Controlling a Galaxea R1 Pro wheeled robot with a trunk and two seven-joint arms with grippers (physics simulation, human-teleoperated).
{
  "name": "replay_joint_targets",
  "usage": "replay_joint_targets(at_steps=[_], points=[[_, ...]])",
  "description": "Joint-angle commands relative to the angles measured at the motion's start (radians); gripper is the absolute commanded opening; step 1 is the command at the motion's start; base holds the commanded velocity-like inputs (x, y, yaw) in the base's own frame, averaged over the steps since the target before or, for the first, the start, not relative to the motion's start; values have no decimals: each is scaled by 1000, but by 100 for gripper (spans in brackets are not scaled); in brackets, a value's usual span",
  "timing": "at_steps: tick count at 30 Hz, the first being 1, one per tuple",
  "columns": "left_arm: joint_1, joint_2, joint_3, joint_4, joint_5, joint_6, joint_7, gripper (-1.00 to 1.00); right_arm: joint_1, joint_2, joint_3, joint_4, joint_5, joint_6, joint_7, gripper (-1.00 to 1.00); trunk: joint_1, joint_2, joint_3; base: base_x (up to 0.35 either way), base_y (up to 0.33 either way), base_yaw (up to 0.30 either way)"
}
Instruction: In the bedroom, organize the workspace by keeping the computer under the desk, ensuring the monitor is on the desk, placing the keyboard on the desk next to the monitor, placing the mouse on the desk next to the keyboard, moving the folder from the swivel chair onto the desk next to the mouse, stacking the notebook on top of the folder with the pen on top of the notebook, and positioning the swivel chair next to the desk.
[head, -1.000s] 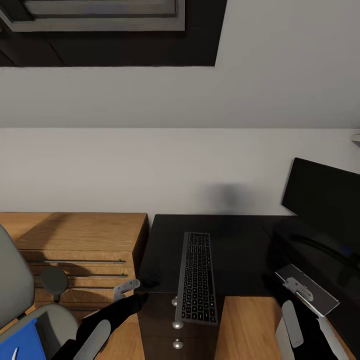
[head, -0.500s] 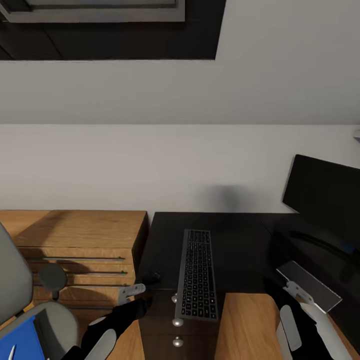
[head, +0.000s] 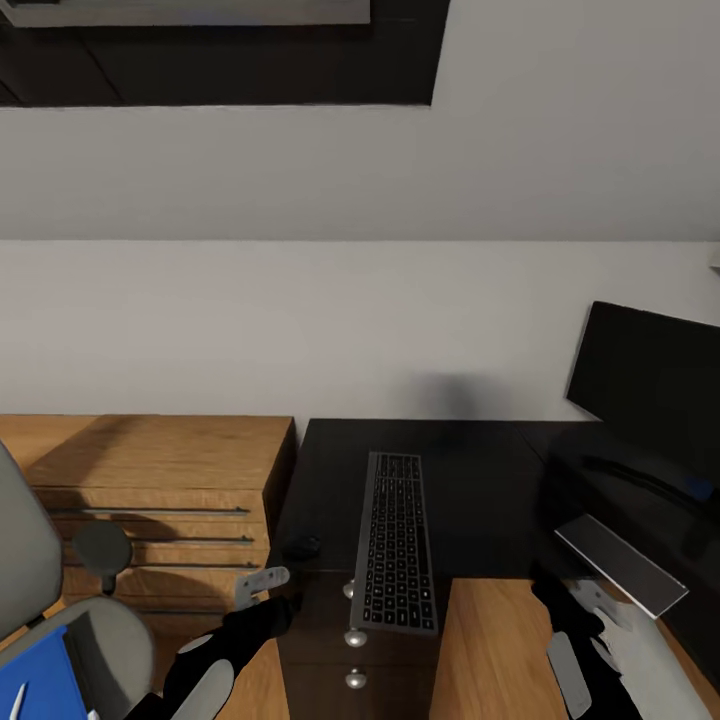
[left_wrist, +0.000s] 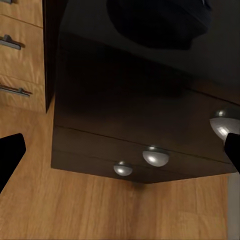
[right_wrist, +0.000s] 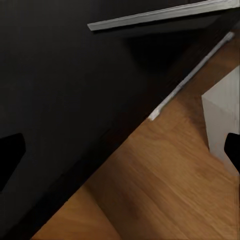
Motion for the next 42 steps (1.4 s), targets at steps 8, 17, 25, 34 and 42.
replay_joint_targets(at_steps=[8, 17, 25, 34, 42], points=[[-1, 1, -3, -2, 9, 0, 9, 100, -2, 36, -1, 61, -22, -225, -3, 100, 31, -57, -26, 0, 0, 0], [-1, 1, -3, -2, 9, 1, 9, 100, -1, 46, -1, 69, -240, -259, -3, 100, 65, -120, -54, 0, 0, 0], [-1, 0, -4, -3, 9, 1, 9, 100, -1, 42, -5, 65, -424, -262, -1, 100, 96, -176, -80, 0, 0, 0], [-1, 0, -52, -2, 11, 2, 9, 100, -1, 25, -19, -12, -500, -262, 2, 100, 111, -204, -92, 0, 0, 0], [-1, -2, -57, 0, 15, 2, 9, 100, -1, 20, -85, -39, -505, -261, 3, 100, 111, -204, -92, 0, 0, 0]])
